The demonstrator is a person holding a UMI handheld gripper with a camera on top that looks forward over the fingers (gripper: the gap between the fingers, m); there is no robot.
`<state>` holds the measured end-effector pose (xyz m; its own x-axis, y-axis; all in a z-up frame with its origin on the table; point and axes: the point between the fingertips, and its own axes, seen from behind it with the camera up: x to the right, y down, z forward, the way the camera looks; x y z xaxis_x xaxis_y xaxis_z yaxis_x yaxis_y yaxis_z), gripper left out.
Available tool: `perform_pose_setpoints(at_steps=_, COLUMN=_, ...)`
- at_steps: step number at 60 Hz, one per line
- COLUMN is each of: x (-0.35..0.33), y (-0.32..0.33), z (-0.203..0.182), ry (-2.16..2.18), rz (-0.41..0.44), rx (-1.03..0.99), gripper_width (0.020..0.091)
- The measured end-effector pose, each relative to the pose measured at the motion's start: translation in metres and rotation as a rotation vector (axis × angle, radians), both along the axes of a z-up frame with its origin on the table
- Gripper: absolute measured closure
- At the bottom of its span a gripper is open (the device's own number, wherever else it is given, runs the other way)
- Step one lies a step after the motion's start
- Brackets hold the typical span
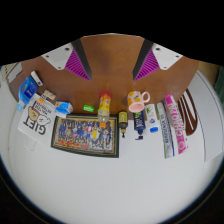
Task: Pour water
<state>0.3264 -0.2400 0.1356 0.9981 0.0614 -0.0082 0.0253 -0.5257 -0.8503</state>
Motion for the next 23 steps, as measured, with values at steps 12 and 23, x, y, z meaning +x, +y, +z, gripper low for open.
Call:
perform_pose_setpoints(at_steps=12, x=-0.004, y=-0.047, z=0.006, ry=-0.029, rz=-0.012, rx=-0.013, gripper_width=0.0253)
perform_pose_setpoints(at_steps=23, x=-0.003, y=-0.061, z=0.018, ry=-0.056, rz=-0.014, rx=0.012, gripper_width=0.0251)
